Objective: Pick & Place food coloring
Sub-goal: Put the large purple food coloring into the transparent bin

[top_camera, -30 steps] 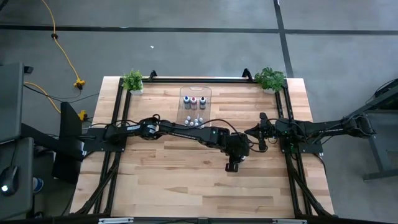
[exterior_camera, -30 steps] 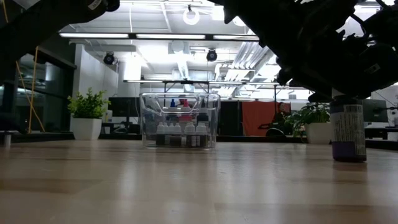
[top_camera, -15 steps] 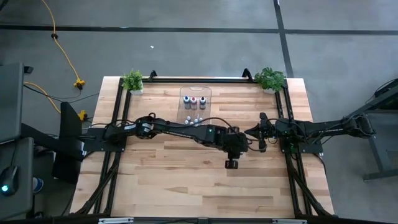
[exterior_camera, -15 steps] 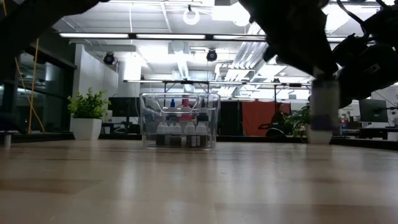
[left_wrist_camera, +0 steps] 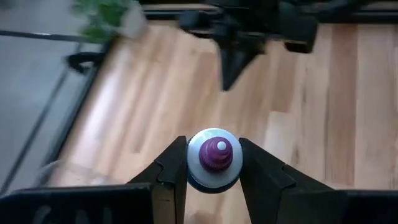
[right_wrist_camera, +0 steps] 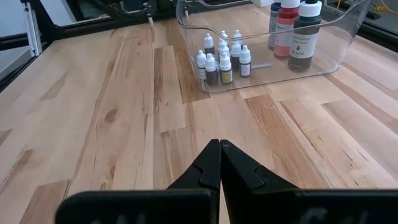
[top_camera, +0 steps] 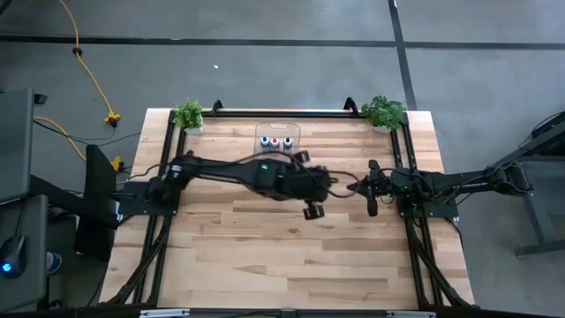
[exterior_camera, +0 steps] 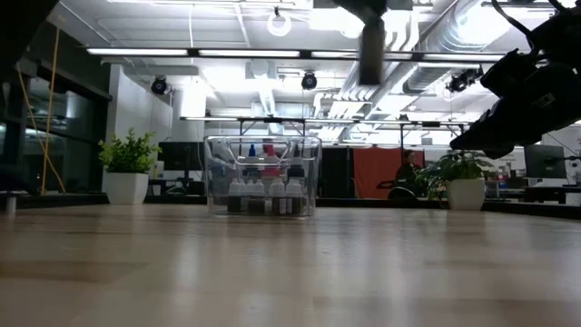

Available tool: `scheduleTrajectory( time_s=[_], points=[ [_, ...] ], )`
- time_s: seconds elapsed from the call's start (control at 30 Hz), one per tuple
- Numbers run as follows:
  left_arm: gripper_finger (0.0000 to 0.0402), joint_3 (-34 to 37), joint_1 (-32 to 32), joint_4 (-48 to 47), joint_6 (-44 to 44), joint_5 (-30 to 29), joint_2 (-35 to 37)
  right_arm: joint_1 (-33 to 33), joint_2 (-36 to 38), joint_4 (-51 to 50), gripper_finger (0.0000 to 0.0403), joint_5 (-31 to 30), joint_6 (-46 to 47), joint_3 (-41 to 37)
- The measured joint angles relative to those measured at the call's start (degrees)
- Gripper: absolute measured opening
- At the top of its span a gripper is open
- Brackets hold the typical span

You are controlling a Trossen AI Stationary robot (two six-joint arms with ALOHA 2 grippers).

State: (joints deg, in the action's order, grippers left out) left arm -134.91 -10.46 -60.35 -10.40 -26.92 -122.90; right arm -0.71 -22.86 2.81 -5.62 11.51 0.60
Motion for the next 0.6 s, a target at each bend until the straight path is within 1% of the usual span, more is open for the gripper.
scheduleTrajectory(
  time_s=[0.13,0.23,0.37,0.5,0.6],
  points=[
    [0.0101,0.0,-1.4,-4.5,-3.0,-5.1,5.6,0.0,0.0,0.0,0.0,0.0,0.0,0.0],
    [0.0101,0.0,-3.0,-8.4,-5.7,-10.3,9.2,0.0,0.0,0.0,0.0,0.0,0.0,0.0],
    [0.0101,0.0,-4.5,-12.9,-12.5,-17.7,13.7,0.0,0.0,0.1,0.0,0.0,0.0,0.0],
    [0.0101,-0.1,-4.5,-15.3,-19.5,-23.1,15.8,0.0,0.0,0.0,0.0,0.0,0.0,0.0],
    [0.0101,-0.1,-3.9,-15.7,-21.5,-26.5,16.0,0.0,0.0,0.0,0.0,0.0,0.0,0.0]
  ],
)
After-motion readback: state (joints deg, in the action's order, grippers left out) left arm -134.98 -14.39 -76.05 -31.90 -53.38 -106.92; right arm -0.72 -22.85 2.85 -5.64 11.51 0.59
